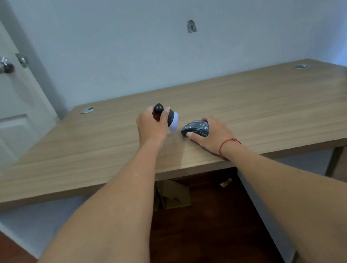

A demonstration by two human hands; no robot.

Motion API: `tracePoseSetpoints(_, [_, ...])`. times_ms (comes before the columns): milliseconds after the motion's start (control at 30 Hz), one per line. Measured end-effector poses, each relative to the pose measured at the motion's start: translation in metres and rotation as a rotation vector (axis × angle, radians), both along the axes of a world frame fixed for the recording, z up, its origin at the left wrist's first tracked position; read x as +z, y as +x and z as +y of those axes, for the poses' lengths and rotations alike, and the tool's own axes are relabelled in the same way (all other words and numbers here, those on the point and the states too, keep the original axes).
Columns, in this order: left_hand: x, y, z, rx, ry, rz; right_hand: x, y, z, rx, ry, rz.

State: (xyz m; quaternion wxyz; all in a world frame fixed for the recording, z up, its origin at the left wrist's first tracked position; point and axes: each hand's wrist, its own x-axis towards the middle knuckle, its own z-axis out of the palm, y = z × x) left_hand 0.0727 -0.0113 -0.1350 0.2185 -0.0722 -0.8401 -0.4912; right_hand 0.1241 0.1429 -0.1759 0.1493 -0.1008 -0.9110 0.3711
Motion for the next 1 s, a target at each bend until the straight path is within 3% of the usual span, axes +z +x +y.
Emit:
tracePoseSetpoints(267, [0.001, -0.012, 0.01, -0.168, -0.037, -0.053, -0.002, -0.002, 0.001, 0.023, 0.063, -0.008])
tracePoseSetpoints(433, [-0.018, -0.017, 0.01, -0.094, 0.002, -0.12, -0.004, -0.005, 0.0, 0.012, 0.097, 0.017])
tracePoseSetpoints(567, [-0.031, -0.013, 0.011, 0.014, -0.037, -0.072, -0.005, -0.007, 0.001, 0.016, 0.103, 0.021])
tracePoseSetpoints(833, [0.0, -0.006, 0.023, -0.066, -0.045, 0.091, -0.004, -0.004, 0.001, 0.021, 0.081, 0.029])
tracePoseSetpoints(1000, [-0.031, -0.006, 0.032, 0.022, -0.059, 0.084, -0.006, -0.007, 0.004, 0.035, 0.081, 0.033])
